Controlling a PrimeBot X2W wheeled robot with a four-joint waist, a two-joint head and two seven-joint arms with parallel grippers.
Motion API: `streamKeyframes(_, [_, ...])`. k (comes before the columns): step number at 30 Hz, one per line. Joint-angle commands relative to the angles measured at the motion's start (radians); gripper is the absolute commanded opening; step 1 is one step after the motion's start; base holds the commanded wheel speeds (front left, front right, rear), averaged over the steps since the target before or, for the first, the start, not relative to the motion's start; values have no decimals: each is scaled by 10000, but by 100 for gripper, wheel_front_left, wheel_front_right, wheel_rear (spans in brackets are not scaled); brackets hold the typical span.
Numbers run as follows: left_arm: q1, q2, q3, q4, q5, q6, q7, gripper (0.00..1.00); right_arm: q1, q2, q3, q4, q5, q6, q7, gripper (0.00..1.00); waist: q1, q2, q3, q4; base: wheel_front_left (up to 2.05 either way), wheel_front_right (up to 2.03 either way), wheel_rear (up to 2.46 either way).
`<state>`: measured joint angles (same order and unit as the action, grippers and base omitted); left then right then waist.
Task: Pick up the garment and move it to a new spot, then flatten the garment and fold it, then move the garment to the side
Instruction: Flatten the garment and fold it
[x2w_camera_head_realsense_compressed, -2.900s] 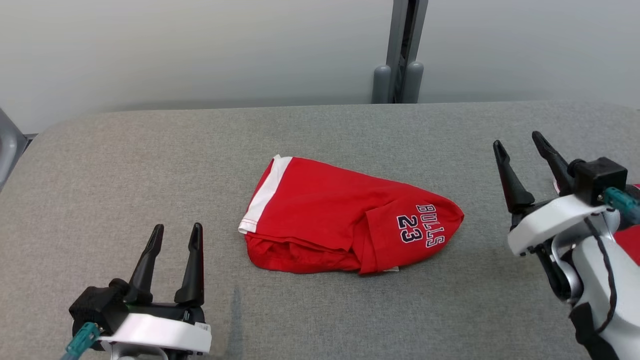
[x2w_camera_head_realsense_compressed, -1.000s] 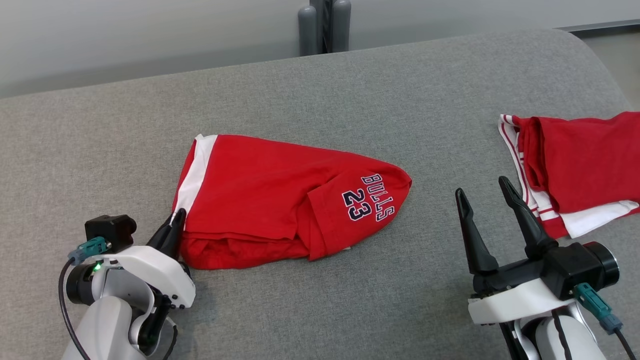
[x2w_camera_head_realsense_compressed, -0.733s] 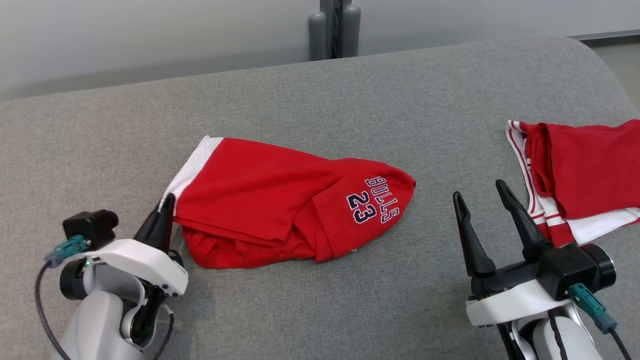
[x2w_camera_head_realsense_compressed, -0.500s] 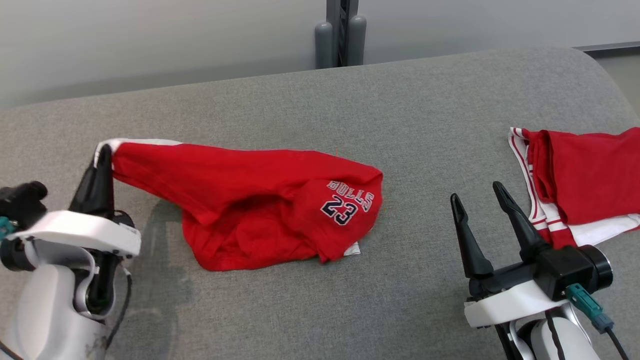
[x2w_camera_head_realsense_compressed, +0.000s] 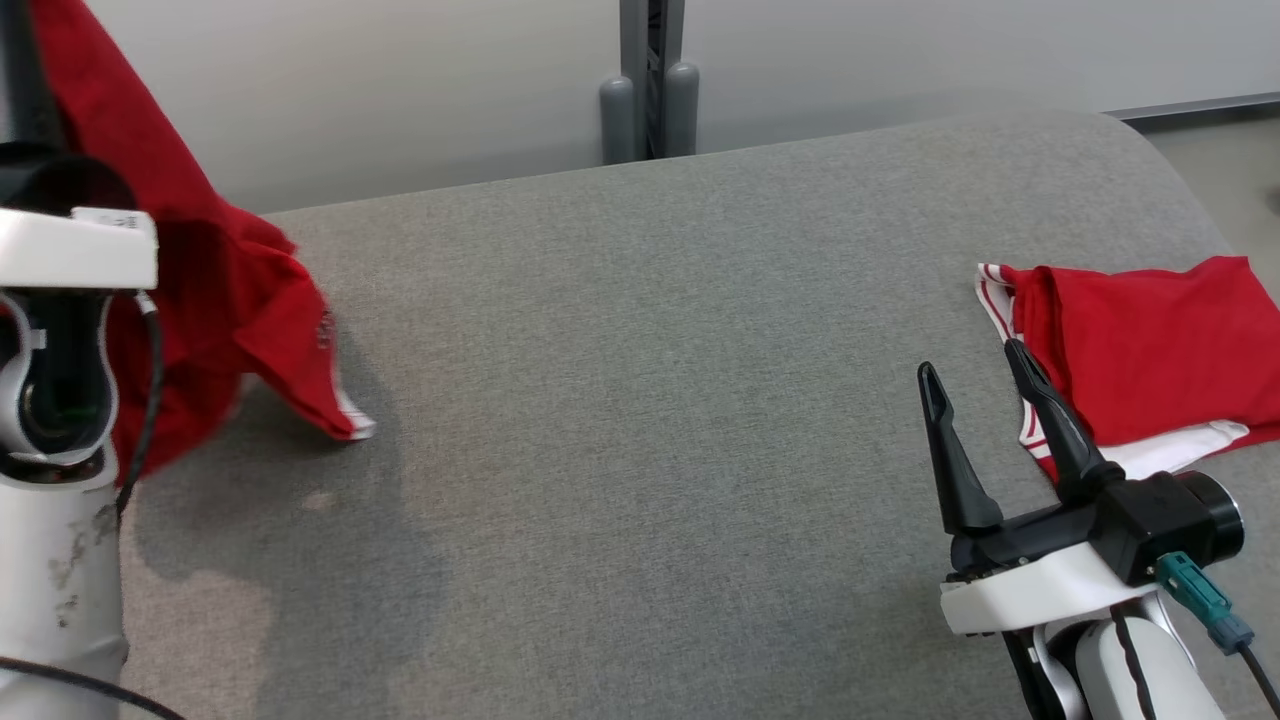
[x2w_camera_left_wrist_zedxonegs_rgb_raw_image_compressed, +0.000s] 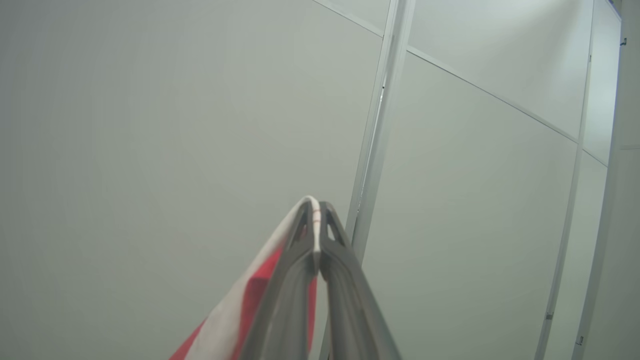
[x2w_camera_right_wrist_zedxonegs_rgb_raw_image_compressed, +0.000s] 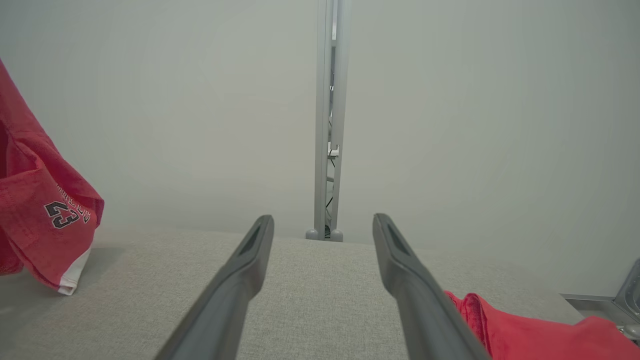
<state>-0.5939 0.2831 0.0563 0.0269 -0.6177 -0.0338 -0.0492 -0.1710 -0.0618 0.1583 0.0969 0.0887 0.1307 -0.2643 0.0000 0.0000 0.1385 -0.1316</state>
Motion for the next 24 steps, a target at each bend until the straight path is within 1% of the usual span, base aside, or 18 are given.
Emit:
streamKeyframes(1, [-194,-68,-222,-205,37,51,200,0,-79,-33,-44,-71,75,1,0,100,0,0,-19,-98,0,0,0])
streamKeyframes(3, [-327,-240,-605,-455,106,86,503,0,-135,-23,-9,-85,120,1,0,100,0,0,-15,-225,0,0,0])
streamKeyframes(5, [-318,-536,-1043,-570,146,129,701,0,-175,-4,44,-99,191,1,0,100,0,0,-6,-365,0,0,0])
streamKeyframes(6, [-234,-731,-1290,-584,193,157,748,0,-177,5,58,-100,183,1,0,100,0,0,11,-440,0,0,0])
streamKeyframes(7, [52,-1104,-1869,-491,351,155,823,0,-197,25,115,-112,217,1,0,100,0,0,64,-600,0,0,0])
streamKeyframes(8, [178,-1331,-2145,-416,410,174,812,0,-216,38,128,-129,234,1,0,100,0,0,108,-690,0,0,0])
streamKeyframes(11, [630,-1852,-3133,-111,536,88,755,0,-251,55,45,-167,270,-1,0,100,0,0,218,-934,0,0,0])
streamKeyframes(14, [1082,-2110,-4204,360,757,32,604,0,-299,82,23,-229,277,1,0,100,0,0,376,-1155,0,0,0])
streamKeyframes(17, [1406,-2220,-5272,912,1021,-10,379,0,-383,85,10,-310,287,1,0,100,0,0,534,-1331,0,0,0])
streamKeyframes(21, [1547,-2273,-6411,1649,1481,69,-12,0,-497,90,56,-396,376,1,0,100,0,0,751,-1498,0,0,0])
streamKeyframes(24, [1451,-2290,-7125,2176,1760,5,-210,0,-566,88,98,-422,477,1,0,100,0,0,874,-1569,0,0,0])
